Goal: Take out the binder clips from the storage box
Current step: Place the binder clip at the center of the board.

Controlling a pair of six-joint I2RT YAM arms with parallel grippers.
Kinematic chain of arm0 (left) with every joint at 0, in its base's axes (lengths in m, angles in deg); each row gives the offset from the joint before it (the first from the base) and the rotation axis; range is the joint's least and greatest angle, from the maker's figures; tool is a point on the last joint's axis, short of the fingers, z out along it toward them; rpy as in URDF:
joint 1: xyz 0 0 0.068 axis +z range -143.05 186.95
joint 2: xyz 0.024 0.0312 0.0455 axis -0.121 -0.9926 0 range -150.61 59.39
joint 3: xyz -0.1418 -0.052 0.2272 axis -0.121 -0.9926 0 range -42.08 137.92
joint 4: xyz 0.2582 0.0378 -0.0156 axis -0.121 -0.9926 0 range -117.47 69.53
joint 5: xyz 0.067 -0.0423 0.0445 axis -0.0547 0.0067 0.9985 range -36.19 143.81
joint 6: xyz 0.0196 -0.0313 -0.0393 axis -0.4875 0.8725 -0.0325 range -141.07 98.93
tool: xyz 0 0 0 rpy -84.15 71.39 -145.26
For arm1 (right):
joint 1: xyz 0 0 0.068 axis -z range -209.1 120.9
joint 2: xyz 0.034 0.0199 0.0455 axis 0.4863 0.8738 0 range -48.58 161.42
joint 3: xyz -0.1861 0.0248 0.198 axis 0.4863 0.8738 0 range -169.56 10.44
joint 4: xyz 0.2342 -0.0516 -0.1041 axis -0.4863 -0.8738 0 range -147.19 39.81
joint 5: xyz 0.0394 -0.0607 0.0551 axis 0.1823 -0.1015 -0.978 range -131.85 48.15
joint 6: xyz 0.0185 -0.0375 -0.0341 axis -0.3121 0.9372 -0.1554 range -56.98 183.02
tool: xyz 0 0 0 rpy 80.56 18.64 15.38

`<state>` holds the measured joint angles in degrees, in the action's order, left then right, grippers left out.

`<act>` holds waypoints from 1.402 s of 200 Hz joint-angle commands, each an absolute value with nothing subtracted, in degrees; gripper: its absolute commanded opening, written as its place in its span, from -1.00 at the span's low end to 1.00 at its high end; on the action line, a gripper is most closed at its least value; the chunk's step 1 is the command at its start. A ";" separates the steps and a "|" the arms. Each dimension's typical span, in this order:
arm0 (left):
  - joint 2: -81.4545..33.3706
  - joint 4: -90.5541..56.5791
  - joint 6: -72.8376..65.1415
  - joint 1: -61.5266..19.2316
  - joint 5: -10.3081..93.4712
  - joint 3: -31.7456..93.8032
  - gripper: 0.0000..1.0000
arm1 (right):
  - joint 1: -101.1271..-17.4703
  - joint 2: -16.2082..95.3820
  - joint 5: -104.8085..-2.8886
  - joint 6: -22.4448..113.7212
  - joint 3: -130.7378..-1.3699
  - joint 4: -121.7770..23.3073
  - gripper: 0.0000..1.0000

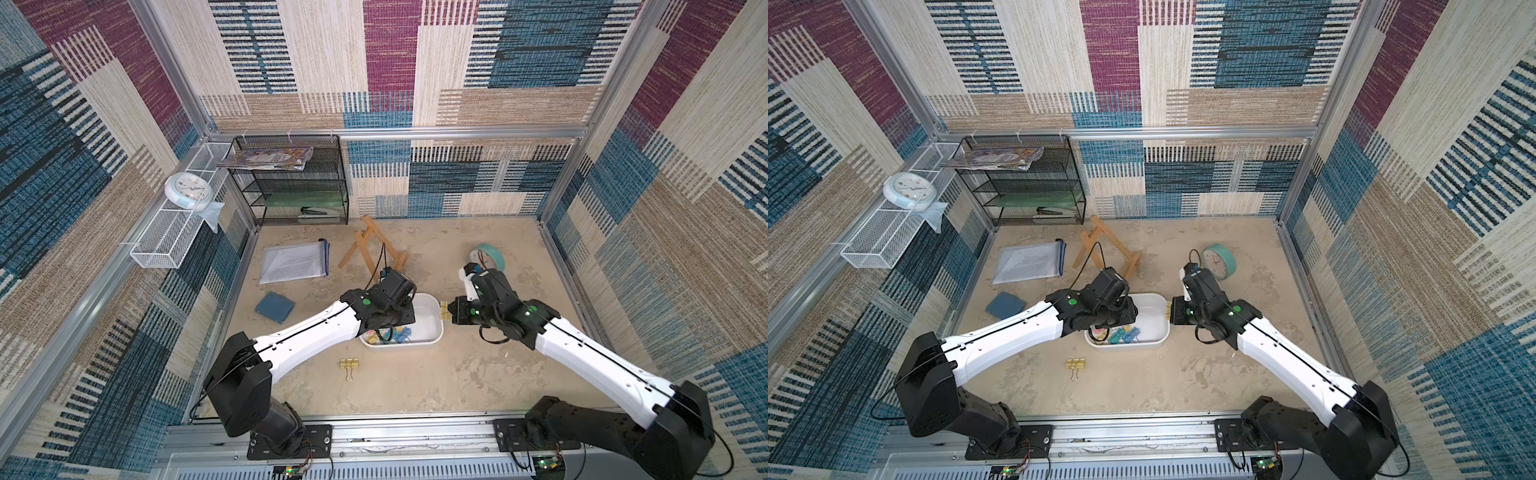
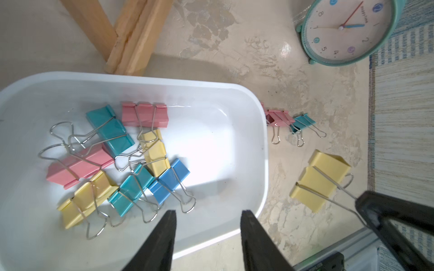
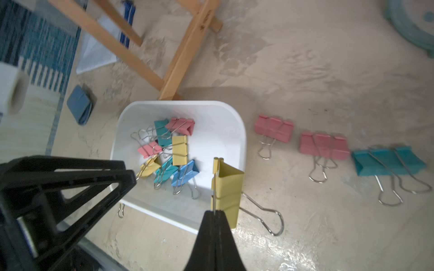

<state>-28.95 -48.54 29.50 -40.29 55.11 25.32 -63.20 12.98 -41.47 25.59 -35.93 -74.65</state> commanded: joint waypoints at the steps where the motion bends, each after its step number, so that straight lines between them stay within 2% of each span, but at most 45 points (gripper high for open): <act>1: -30.03 -46.17 27.58 -41.55 52.51 26.46 0.06 | -58.42 5.02 -39.10 11.43 -27.70 -69.97 -1.00; 36: -31.97 -45.15 27.08 -43.75 52.24 27.71 0.22 | -50.83 -2.75 -46.41 -1.36 -15.65 -64.15 -1.00; 72: -31.76 -44.11 27.72 -44.71 53.85 26.99 0.42 | -50.37 -2.91 -53.42 -13.63 -6.48 -51.79 -1.00; 104: -30.45 -45.01 27.34 -44.72 55.79 26.33 0.51 | -50.45 -2.76 -53.97 -20.95 -0.69 -43.76 -1.00; 138: -29.90 -46.21 27.01 -44.66 57.31 26.36 0.59 | -51.13 -1.78 -51.66 -22.02 0.66 -41.05 -1.00; 206: -30.95 -47.19 27.85 -44.64 57.22 27.20 0.60 | -57.84 2.28 -41.83 -26.80 0.80 -38.94 -1.00; 280: -30.50 -48.08 28.26 -44.57 58.07 26.79 0.60 | -64.36 8.62 -32.66 -38.01 -0.82 -40.55 -1.00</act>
